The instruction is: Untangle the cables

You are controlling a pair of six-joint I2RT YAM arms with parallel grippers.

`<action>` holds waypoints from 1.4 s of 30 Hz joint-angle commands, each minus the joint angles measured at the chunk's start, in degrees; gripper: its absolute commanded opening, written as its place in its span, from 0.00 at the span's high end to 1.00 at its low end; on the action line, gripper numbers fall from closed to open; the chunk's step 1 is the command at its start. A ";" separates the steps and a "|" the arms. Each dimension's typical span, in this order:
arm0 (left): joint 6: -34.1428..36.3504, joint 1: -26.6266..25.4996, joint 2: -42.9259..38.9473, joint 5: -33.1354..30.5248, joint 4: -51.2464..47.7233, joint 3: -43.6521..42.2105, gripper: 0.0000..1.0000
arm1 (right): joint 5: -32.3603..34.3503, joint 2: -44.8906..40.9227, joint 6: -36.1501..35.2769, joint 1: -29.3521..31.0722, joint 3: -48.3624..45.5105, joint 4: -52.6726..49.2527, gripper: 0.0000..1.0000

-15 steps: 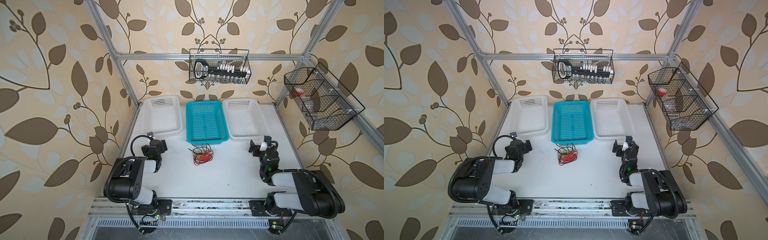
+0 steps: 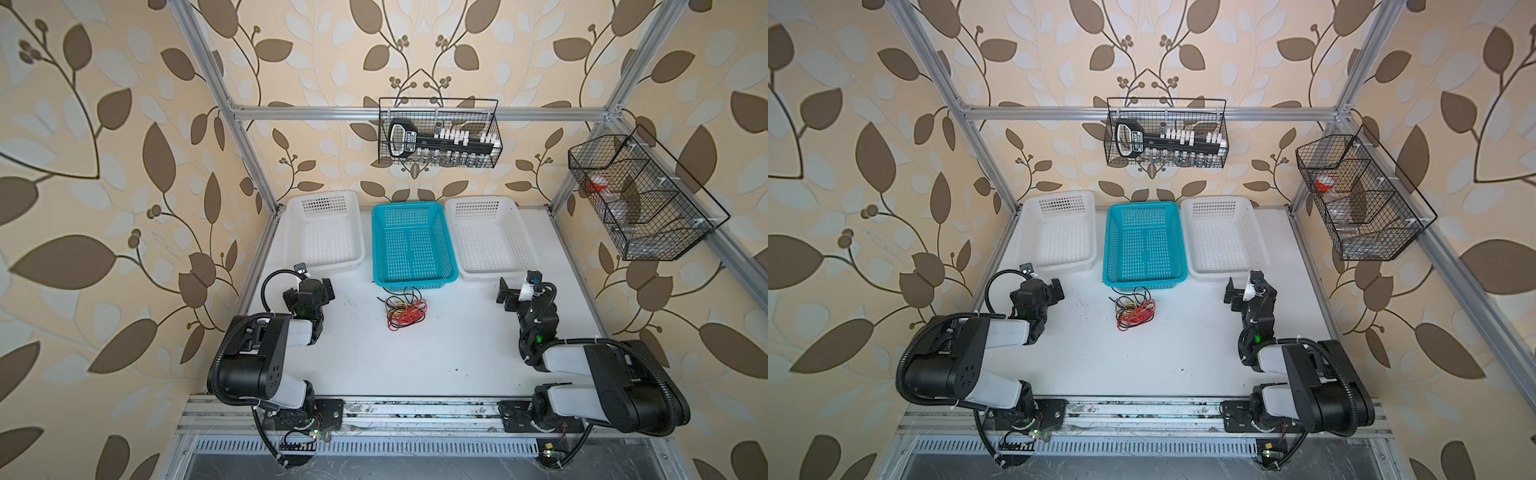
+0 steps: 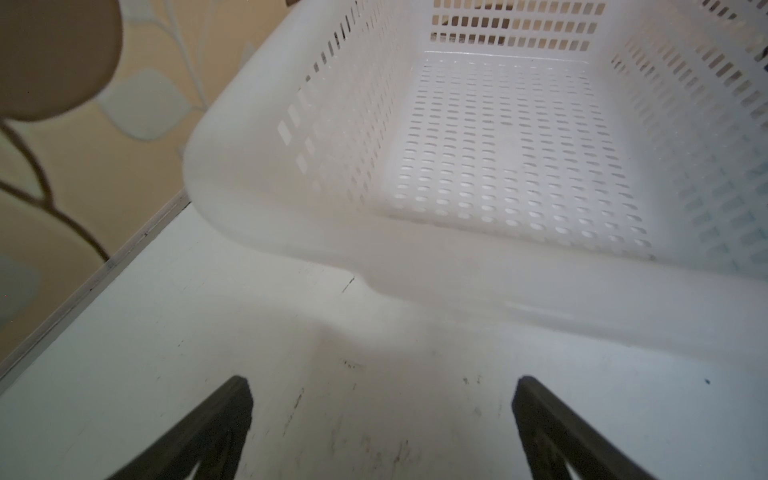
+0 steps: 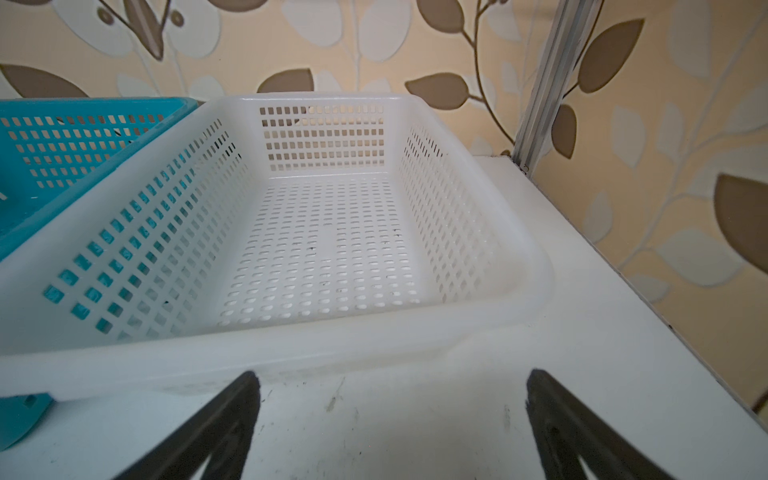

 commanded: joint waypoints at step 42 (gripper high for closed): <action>1.24 0.16 -6.65 -3.30 3.03 -0.68 0.01 | 4.63 -16.70 2.63 -1.50 6.18 -21.03 0.00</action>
